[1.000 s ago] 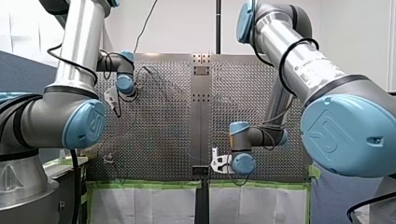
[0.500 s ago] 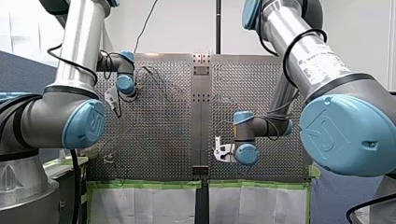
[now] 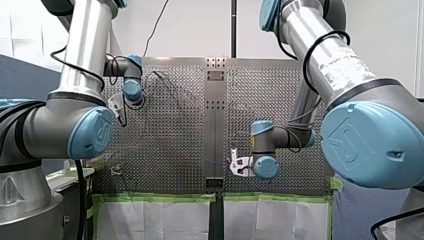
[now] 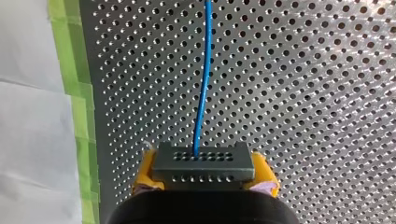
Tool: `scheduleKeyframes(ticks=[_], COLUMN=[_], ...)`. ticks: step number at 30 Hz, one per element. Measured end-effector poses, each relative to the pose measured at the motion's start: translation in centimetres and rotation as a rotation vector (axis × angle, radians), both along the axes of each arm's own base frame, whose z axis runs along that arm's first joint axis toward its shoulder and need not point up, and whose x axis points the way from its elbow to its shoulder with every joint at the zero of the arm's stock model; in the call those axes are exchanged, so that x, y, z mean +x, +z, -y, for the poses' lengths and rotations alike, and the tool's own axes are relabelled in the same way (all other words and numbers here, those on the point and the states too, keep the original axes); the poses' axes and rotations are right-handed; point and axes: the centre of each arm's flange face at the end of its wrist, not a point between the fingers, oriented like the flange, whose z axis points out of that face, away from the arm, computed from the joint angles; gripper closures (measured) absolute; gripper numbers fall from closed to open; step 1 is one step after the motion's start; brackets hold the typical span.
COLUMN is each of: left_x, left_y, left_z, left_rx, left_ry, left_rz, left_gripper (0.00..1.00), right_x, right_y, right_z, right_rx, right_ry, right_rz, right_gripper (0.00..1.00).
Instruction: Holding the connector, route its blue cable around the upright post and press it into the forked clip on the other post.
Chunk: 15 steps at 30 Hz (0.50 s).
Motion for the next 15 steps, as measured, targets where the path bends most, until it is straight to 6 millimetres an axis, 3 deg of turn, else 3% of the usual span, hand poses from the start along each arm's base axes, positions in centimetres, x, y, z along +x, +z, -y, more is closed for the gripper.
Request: scheduleKeyframes(ticks=[7, 15], left_x=[-0.9, -3.1], left_y=[0.3, 3.5], left_z=[-1.3, -1.6], left_rx=[0.02, 0.048], left_ry=[0.07, 0.103], left_rz=[-0.05, -0.07], left_gripper=[0.0, 0.0], right_x=[0.1, 0.0], right_y=[-0.2, -0.2], right_z=[-0.5, -0.7], right_rx=[0.004, 0.006], right_ry=[0.006, 0.007], right_rz=[-0.003, -0.007], right_gripper=[1.0, 1.0])
